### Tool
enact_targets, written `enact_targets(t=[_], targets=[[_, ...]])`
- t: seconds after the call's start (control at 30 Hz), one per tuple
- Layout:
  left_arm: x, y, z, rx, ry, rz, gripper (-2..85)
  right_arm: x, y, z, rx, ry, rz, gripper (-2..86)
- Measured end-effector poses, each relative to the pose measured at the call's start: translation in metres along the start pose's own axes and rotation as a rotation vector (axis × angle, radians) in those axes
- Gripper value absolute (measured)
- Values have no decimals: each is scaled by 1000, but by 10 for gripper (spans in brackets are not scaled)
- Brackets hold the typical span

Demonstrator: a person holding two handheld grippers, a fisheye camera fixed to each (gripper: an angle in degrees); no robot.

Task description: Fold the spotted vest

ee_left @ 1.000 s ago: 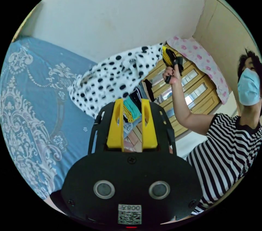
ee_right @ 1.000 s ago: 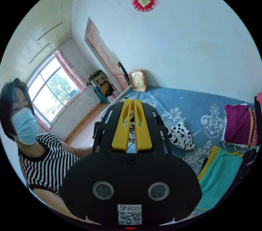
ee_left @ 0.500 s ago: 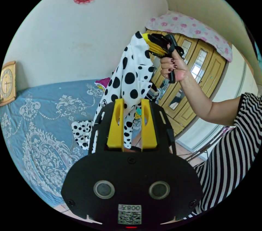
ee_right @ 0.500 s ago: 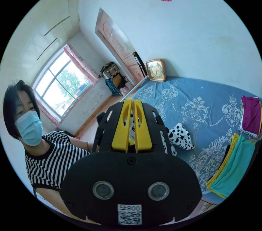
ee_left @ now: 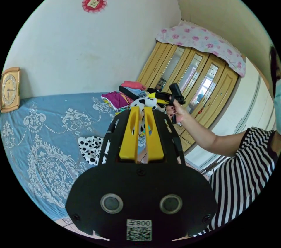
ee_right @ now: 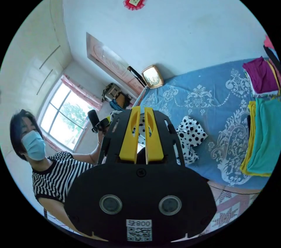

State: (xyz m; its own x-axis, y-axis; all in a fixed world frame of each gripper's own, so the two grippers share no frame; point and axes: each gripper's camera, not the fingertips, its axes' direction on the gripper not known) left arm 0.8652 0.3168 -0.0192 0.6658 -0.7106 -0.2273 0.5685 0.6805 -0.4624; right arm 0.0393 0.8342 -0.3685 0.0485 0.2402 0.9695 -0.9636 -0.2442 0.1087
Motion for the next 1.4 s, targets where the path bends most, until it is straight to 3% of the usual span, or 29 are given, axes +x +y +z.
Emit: enact_targets(t=[0.17,0.33,0.73,1.07,1.27,1.4], targets=[[20,-27,7,-42,6,-22,29,-1,70,1,100,-146,15,63],[40,-53,13,-56,44,-47,29,-12,98,47,23,-251,-1,103],[81,-104,6,-89,18,-37,31,-51,114,87,-25,-63,-124,94],[92,-139,-5,-95,43,-58,46,-48,132,92,-42,-138,-69,27],[79,-146,-36,-34,161,-82,76,-58,127,79,-20,-257,-81,18],[61,-123,-63,28,142,-192,78,-70,119,72,-28,-208,-112,15]])
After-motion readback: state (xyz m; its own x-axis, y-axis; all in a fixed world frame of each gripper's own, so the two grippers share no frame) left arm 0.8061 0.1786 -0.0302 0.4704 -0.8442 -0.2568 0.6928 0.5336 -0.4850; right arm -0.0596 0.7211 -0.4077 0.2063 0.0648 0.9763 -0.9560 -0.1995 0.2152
